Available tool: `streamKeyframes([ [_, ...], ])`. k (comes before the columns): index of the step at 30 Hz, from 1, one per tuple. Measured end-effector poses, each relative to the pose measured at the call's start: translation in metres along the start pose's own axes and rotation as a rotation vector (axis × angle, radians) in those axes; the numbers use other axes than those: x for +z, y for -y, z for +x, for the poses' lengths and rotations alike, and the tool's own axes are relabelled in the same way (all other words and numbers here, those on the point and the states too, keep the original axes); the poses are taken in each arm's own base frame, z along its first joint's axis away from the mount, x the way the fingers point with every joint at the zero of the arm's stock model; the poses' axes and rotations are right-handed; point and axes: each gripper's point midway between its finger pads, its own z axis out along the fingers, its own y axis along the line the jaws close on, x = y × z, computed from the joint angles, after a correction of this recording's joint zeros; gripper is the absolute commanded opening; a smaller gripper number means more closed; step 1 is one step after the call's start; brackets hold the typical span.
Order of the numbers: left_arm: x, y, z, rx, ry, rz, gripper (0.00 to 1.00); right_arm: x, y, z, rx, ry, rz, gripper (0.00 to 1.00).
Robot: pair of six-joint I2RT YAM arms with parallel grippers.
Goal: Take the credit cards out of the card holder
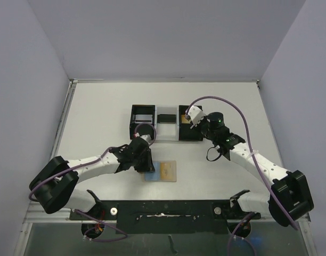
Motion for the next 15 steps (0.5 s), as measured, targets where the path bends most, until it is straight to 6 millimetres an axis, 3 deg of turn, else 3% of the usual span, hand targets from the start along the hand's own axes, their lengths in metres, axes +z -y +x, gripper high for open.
streamKeyframes([
  [5, -0.011, 0.005, -0.004, 0.011, 0.022, 0.021, 0.34, 0.022, 0.006, 0.001, -0.062, -0.012, -0.033, 0.0],
  [15, -0.03, 0.014, -0.021, -0.003, 0.091, 0.074, 0.42, 0.074, 0.018, 0.019, -0.235, -0.102, -0.055, 0.0],
])
